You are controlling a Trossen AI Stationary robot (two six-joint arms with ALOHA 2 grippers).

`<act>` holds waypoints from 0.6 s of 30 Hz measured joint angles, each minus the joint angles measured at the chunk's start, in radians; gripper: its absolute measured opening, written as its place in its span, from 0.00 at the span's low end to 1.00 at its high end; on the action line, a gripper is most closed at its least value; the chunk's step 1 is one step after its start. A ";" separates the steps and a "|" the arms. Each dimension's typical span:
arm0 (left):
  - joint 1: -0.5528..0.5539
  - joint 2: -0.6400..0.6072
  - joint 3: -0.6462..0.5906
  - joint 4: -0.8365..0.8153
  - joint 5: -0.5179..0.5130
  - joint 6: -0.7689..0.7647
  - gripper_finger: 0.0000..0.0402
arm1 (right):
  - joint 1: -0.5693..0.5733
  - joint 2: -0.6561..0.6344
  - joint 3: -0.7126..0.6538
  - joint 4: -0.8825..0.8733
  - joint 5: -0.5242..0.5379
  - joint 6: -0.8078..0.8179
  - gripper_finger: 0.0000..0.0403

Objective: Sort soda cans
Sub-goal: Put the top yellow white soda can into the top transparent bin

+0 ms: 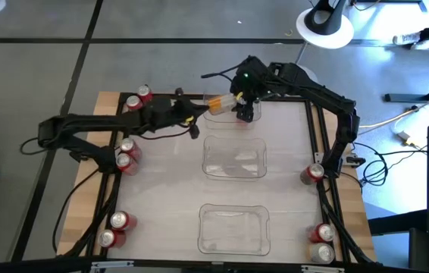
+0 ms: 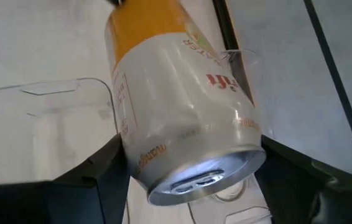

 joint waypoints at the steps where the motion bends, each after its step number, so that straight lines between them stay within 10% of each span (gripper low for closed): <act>1: 0.003 0.009 0.000 0.000 0.000 -0.001 0.01 | 0.000 0.000 0.000 0.012 -0.003 0.000 0.69; 18: 0.047 0.097 -0.002 0.060 0.011 0.003 0.01 | -0.010 0.039 0.001 0.148 -0.023 -0.001 0.66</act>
